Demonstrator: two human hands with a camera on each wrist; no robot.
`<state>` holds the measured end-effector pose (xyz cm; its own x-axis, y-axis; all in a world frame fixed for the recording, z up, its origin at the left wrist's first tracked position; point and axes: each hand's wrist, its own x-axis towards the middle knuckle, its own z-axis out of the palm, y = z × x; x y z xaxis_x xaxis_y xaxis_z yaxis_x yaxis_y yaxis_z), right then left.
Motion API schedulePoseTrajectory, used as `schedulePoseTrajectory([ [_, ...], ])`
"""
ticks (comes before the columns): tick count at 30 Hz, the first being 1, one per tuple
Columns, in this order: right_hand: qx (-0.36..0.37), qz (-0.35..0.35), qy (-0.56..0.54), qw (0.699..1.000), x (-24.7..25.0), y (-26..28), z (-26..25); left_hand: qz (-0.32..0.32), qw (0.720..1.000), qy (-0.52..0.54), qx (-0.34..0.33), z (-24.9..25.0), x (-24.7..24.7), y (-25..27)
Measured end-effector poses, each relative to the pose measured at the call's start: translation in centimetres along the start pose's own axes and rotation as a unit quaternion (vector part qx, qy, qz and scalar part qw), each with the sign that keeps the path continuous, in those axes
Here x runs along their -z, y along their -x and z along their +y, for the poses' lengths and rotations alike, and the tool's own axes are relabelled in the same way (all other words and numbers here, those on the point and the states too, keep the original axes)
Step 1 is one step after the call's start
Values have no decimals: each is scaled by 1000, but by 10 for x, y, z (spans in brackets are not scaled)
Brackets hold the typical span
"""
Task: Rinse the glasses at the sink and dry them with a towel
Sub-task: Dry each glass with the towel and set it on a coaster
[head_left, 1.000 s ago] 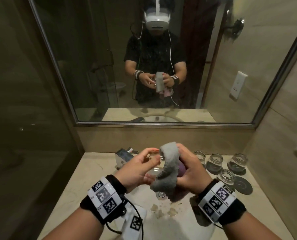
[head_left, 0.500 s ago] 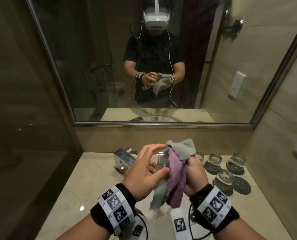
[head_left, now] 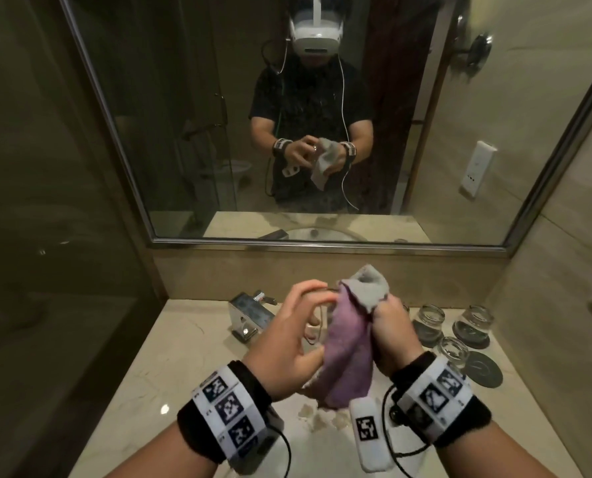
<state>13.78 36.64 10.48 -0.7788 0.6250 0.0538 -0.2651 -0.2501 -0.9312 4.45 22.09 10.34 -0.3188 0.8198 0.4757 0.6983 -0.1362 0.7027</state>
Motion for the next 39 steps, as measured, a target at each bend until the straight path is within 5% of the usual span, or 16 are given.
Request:
schedulePoseTrajectory([
  [2,-164,-43,-105,980,-4,3,-5,-24,995,-68,-67,-2,1,1],
  [4,-212,-55,-161,962,-3,7,-6,-26,994,-71,-74,0,2,3],
  [6,-174,-61,-176,967,-5,9,-7,7,999,-17,-29,0,0,4],
  [8,-90,-40,-122,988,-8,11,-4,52,992,81,86,3,-3,2],
  [10,10,-10,-7,1000,-7,11,-1,87,938,259,214,8,-4,-3],
  [12,77,-62,99,990,-3,14,-3,104,848,428,293,5,2,-6],
  [15,132,-149,177,964,9,19,-12,85,797,503,324,3,14,-8],
  [20,220,-43,381,897,29,10,-11,101,770,526,348,4,20,-5],
  [25,113,74,191,972,25,10,-10,42,733,574,362,2,14,2],
  [28,36,43,98,994,16,7,-3,-3,726,588,356,3,2,4],
  [33,-39,-61,147,987,4,16,10,-54,716,617,321,5,-9,5],
  [36,-14,-110,266,958,5,14,2,-35,701,633,327,-2,-10,6],
  [39,-12,-172,255,951,6,16,-10,-28,690,643,332,-7,-11,7],
])
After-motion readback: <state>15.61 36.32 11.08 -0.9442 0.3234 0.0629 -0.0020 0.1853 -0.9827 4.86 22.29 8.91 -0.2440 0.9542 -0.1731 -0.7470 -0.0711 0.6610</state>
